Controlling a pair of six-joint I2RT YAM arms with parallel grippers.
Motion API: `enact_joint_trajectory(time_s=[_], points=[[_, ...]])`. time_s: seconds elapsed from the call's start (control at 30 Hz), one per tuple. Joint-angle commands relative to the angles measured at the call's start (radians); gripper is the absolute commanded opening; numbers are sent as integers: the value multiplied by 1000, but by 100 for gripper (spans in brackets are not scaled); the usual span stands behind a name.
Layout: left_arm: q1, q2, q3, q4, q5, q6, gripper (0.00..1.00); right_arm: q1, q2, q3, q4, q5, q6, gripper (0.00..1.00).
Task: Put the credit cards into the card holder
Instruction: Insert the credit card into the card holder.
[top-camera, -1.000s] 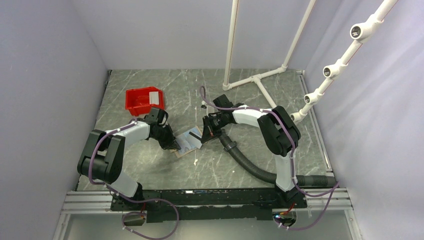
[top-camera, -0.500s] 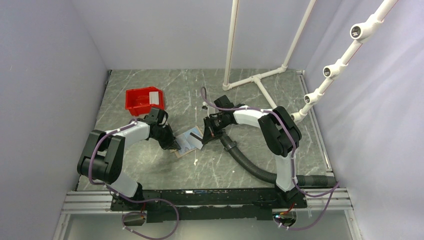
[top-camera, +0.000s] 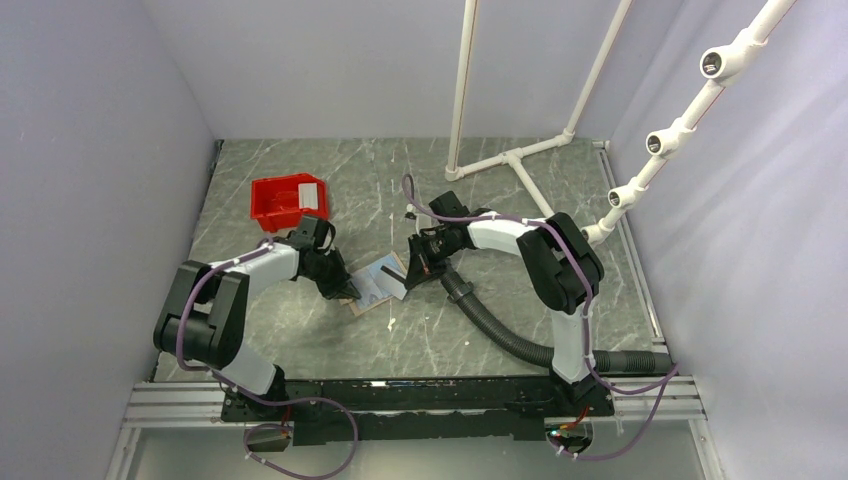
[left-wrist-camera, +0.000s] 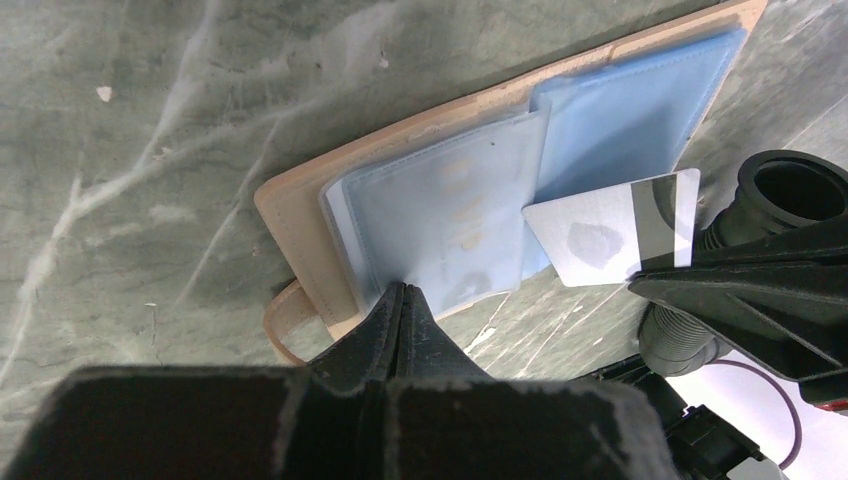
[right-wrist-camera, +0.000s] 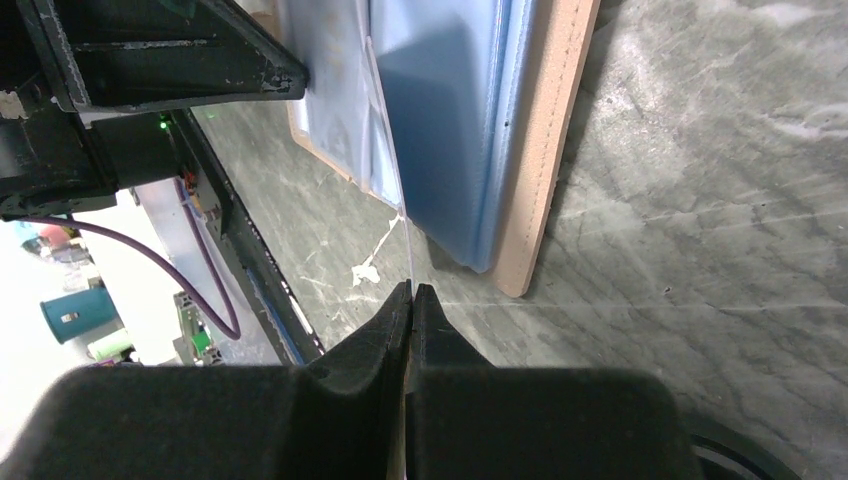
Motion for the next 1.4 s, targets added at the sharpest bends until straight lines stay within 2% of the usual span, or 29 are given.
enact_joint_trajectory(time_s=[0.0, 0.43, 0.67, 0.9, 1.2, 1.3, 1.37], points=[[4, 4, -48, -51, -100, 30, 0, 13, -14, 20, -3, 5, 4, 0], [4, 7, -70, -25, -86, 21, 0, 30, 53, 113, -15, 0, 34, 0], [4, 15, -77, -18, -85, 21, 0, 39, 106, 131, 83, -18, 91, 0], [4, 10, -86, -10, -83, 16, 0, 39, 115, 69, 234, -39, 195, 0], [4, 9, -90, 8, -75, 5, 0, 72, 85, -1, 329, 9, 312, 0], [4, 6, -88, 9, -74, 4, 0, 83, 59, -42, 392, 27, 401, 2], [4, -1, -84, 5, -67, 0, 0, 90, 42, -62, 407, 53, 417, 7]])
